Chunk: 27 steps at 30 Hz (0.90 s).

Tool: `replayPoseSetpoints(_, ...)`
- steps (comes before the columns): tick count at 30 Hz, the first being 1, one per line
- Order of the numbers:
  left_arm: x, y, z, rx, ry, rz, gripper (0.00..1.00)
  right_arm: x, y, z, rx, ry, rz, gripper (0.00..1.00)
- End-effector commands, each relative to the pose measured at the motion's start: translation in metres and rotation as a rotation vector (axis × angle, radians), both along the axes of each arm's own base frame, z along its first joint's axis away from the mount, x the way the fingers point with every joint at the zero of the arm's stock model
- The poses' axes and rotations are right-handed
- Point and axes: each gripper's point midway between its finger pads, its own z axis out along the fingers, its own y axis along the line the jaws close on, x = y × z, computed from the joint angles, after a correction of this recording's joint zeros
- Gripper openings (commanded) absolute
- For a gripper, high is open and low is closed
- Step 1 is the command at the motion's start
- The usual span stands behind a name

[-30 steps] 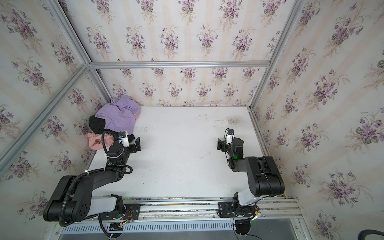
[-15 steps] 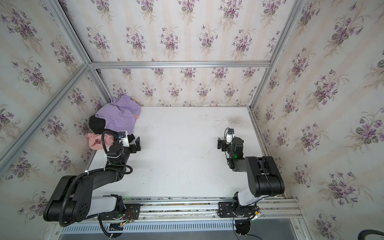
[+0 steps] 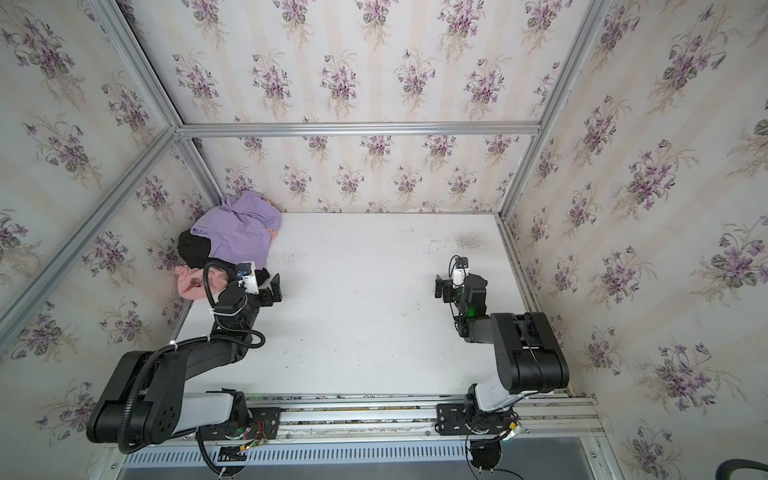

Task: Pick out a specific cloth from the pile

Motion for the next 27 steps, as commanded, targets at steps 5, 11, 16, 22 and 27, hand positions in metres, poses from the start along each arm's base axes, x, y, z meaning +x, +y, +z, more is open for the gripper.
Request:
replayPoseSetpoints(5, 0.0025, -0.0018, 0.0114, 0.000, -0.046, -0.010, 1.00, 0.0041, -0.0022, 0.0069, -0.003, -0.026, -0.014, 1.00)
replayPoseSetpoints(11, 0.0025, -0.0020, 0.0115, 0.002, -0.047, -0.008, 1.00, 0.0039, -0.0022, 0.0076, -0.003, -0.029, -0.013, 1.00)
replayPoseSetpoints(16, 0.0025, -0.0016, 0.0117, 0.002, -0.048, -0.007, 1.00, 0.0036, -0.0020, 0.0074, -0.003, -0.029, -0.013, 1.00)
replayPoseSetpoints(22, 0.0025, -0.0019, 0.0115, 0.002, -0.047, -0.008, 1.00, 0.0034, -0.0018, 0.0081, -0.003, -0.033, -0.013, 1.00)
replayPoseSetpoints(27, 0.0021, -0.0016, 0.0118, 0.002, -0.048, -0.007, 1.00, 0.0028, -0.0020, 0.0091, -0.004, -0.038, -0.013, 1.00)
